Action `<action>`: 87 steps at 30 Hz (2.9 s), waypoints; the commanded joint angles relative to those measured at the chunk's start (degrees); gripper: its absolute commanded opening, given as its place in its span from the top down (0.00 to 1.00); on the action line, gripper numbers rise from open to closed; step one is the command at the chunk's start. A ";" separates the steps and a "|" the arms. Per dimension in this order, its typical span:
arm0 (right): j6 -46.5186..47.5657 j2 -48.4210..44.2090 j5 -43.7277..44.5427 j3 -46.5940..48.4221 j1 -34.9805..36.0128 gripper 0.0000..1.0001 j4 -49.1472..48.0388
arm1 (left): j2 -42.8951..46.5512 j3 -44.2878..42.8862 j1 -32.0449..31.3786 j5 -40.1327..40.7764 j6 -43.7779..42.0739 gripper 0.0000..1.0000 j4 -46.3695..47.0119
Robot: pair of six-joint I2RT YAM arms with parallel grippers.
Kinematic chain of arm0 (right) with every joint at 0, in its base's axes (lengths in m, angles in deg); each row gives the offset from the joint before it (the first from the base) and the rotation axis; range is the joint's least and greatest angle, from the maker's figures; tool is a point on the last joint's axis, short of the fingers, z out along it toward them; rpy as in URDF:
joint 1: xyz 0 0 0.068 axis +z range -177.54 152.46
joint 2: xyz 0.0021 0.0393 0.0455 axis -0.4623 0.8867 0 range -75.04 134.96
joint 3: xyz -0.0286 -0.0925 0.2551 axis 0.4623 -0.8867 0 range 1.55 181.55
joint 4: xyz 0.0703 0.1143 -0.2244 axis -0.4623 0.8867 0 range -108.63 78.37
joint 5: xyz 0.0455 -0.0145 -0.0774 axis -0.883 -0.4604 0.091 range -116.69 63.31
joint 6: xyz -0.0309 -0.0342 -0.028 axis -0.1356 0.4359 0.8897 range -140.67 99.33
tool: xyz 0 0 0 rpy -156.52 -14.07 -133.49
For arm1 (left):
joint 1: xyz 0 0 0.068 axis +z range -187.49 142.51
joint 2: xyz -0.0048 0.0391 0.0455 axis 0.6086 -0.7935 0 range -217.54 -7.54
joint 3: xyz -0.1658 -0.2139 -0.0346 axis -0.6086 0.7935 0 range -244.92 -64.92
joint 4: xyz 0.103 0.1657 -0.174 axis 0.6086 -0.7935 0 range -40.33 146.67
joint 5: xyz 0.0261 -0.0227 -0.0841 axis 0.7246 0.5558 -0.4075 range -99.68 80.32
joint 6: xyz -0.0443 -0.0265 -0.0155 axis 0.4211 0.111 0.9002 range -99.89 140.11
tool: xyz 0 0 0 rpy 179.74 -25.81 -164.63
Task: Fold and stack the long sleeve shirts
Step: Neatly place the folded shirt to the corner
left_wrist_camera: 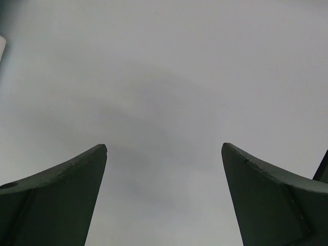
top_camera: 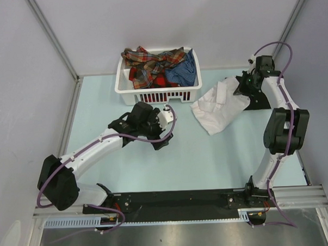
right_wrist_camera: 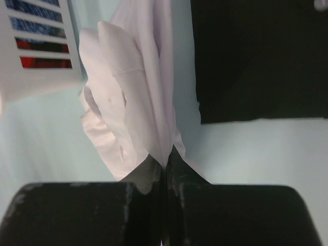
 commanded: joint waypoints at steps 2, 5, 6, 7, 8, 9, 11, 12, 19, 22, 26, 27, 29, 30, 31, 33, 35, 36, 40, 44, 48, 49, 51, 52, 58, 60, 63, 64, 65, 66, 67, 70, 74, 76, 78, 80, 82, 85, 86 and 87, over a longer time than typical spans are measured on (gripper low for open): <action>-0.20 3.86 3.75 12.13 0.26 1.00 -5.24 | -0.38 0.12 1.91 -0.72 -1.16 0.01 -2.65; 0.33 4.92 5.25 16.54 -0.09 1.00 -3.74 | 0.41 0.82 2.44 -0.89 -0.98 0.01 -3.18; 0.33 5.18 5.43 17.34 -0.53 1.00 -2.78 | 0.68 0.91 2.61 -0.81 -0.89 0.01 -3.09; 0.42 5.27 5.43 17.69 -0.71 1.00 -2.51 | 0.85 1.17 2.79 -0.63 -0.89 0.00 -3.18; 0.42 5.19 5.43 17.96 -0.88 1.00 -2.16 | 0.86 1.26 2.96 -0.46 -0.89 0.00 -3.18; 0.42 5.19 5.34 18.48 -1.06 1.00 -1.55 | 0.86 1.26 3.14 -0.45 -0.81 0.01 -3.18; 0.33 5.01 5.69 19.19 -1.15 1.00 -1.19 | 0.77 1.35 3.66 -0.45 -0.81 0.00 -3.09; 0.42 4.75 5.69 19.89 -1.24 1.00 -0.93 | 0.59 1.35 3.75 -0.45 -0.81 0.00 -2.91; 1.65 4.48 5.34 26.39 -1.41 1.00 3.20 | 0.15 2.40 4.63 -0.54 -0.02 0.01 -2.04; 2.18 5.79 5.17 30.51 -1.59 1.00 5.22 | 0.85 3.63 4.81 -0.98 0.78 0.01 -1.07; 2.44 7.73 4.99 36.76 -1.59 1.00 9.08 | 1.56 4.60 4.99 -0.19 0.78 0.01 -0.36; 2.44 7.91 4.90 37.55 -1.59 1.00 9.62 | 1.65 4.69 5.07 -0.10 0.69 0.01 -0.28; 2.53 8.09 4.55 38.61 -1.76 1.00 10.41 | 1.91 4.96 5.25 0.25 0.60 0.01 -0.10; 2.70 8.17 4.38 38.62 -1.85 1.00 10.67 | 2.00 5.04 5.34 0.25 0.60 0.01 -0.10; 2.70 8.09 4.20 38.53 -1.94 1.00 10.85 | 1.91 5.13 5.42 0.34 0.60 0.01 0.07; 3.14 7.91 4.02 37.65 -2.64 1.00 11.38 | 1.91 5.13 5.43 0.34 0.42 0.00 -0.10; 3.75 7.65 2.97 36.08 -3.25 1.00 11.47 | 1.82 5.13 5.51 0.16 0.16 0.01 -0.10; 4.11 7.65 2.45 35.55 -3.78 1.00 11.47 | 1.82 5.13 5.60 0.25 0.07 0.01 -0.10; 6.83 7.73 0.95 33.52 -5.36 1.00 10.94 | 1.47 4.69 5.60 0.07 -0.28 0.01 -0.54; 10.08 8.26 -1.86 32.03 -7.38 1.00 9.28 | 1.12 4.17 5.69 -0.10 -0.45 0.01 -1.42; 15.17 10.10 -5.02 32.02 -9.23 1.00 9.27 | 0.51 3.46 5.69 -0.02 -0.54 0.01 -2.30; 16.92 10.37 -5.12 32.20 -9.58 1.00 9.10 | 0.33 3.03 5.69 0.16 -0.63 0.01 -2.73; 17.99 11.33 -6.25 32.20 -10.73 1.00 8.05 | 0.07 2.50 5.69 0.16 -0.72 0.01 -3.09; 18.95 11.69 -6.78 32.29 -11.16 1.00 7.69 | -0.28 1.97 5.69 0.16 -0.63 0.01 -3.44; 24.32 15.11 -9.77 35.27 -13.89 1.00 7.69 | -2.04 -0.14 5.69 0.69 -0.72 0.01 -5.19; 26.60 16.17 -11.71 35.89 -15.30 1.00 7.78 | -2.39 -1.10 5.69 0.77 -0.72 0.01 -5.81; 30.21 18.28 -14.08 37.56 -16.96 1.00 8.22 | -3.45 -2.42 5.69 0.95 -0.72 0.01 -6.95; 30.74 18.89 -14.69 38.08 -17.32 1.00 8.22 | -4.06 -2.77 5.69 0.95 -0.89 0.00 -7.13; 31.96 20.03 -15.48 38.96 -17.58 1.00 8.22 | -4.41 -3.21 5.69 1.04 -0.89 0.00 -7.65; 32.58 20.56 -15.75 39.23 -18.19 1.00 8.13 | -4.68 -4.00 5.78 1.04 -1.15 0.01 -8.44; 33.72 21.09 -16.10 39.58 -18.37 1.00 8.30 | -4.86 -4.44 5.69 1.21 -1.33 0.01 -8.80; 37.59 22.50 -17.94 38.44 -18.90 1.00 7.78 | -5.82 -5.68 5.69 1.39 -2.03 0.01 -10.55; 40.23 23.90 -18.21 36.60 -19.60 1.00 4.97 | -6.61 -7.61 5.69 1.74 -2.56 0.01 -13.10; 40.76 24.61 -18.04 35.54 -20.13 1.00 2.51 | -6.97 -8.05 5.69 2.00 -2.74 0.01 -14.42; 41.81 25.31 -17.86 35.19 -20.57 1.00 0.58 | -7.14 -8.67 5.69 2.53 -2.83 0.01 -15.65; 42.86 26.36 -17.51 34.84 -20.92 1.00 -0.22 | -7.14 -9.10 5.69 2.62 -2.83 0.01 -16.79; 44.53 27.24 -17.25 34.40 -21.27 1.00 -1.36 | -7.14 -9.11 5.78 2.88 -2.92 0.00 -17.32; 46.73 27.60 -15.76 32.82 -21.71 1.00 -4.25 | -7.23 -9.46 5.78 2.80 -2.83 0.00 -18.38; 47.08 27.51 -15.32 30.99 -21.98 1.00 -5.57 | -7.32 -9.63 5.86 2.80 -2.74 0.01 -18.82; 47.17 27.51 -14.88 30.19 -22.15 0.94 -8.19 | -7.49 -9.81 5.87 2.80 -2.91 0.01 -19.08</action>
